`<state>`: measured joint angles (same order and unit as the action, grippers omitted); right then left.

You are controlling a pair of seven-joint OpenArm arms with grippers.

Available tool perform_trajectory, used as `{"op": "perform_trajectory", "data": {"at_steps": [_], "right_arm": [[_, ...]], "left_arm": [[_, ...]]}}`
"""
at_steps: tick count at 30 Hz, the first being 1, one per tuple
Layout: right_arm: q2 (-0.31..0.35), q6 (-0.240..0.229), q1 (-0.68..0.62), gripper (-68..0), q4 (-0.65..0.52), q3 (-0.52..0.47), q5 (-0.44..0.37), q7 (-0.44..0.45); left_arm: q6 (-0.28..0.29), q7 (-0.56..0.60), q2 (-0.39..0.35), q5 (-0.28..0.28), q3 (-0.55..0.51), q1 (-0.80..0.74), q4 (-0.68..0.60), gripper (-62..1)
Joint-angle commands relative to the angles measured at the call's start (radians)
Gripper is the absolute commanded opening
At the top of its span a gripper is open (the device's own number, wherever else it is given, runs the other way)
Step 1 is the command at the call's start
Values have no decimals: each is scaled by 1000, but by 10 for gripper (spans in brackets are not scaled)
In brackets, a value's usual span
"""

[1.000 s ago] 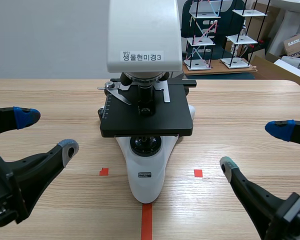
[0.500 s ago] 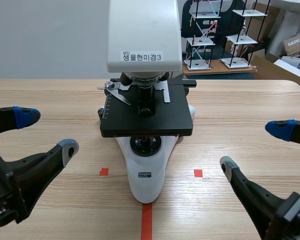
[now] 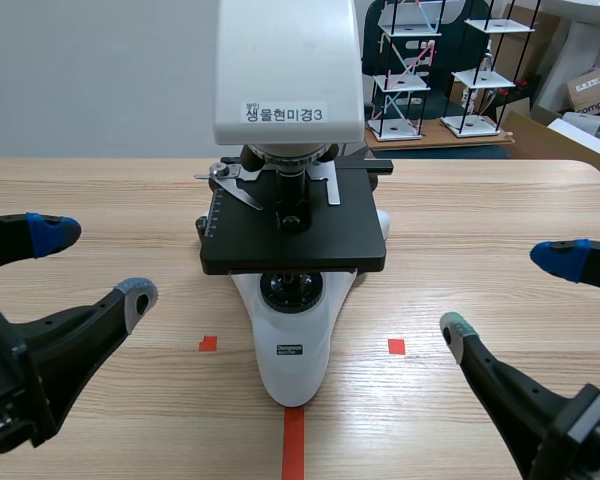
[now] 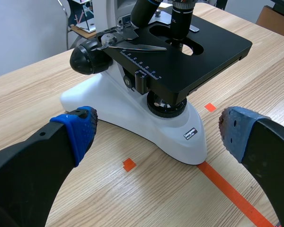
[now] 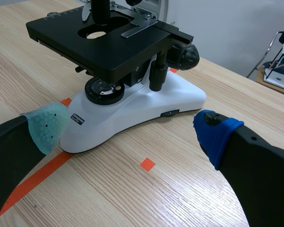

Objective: Return to the home posture

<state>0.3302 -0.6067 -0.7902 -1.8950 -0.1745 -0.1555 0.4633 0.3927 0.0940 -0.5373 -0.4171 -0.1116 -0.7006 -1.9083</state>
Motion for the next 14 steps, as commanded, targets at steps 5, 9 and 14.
{"op": "perform_trajectory", "data": {"at_steps": [5,9,14], "right_arm": [[13,4,6,-98,0,5,-18,18],[13,4,6,-98,0,5,-18,21],[13,4,6,-98,0,5,-18,22]], "left_arm": [[-5,17,5,-9,-6,3,-17,-67],[-5,17,5,-9,-6,3,-17,-67],[-5,17,5,-9,-6,3,-17,-67]]}}
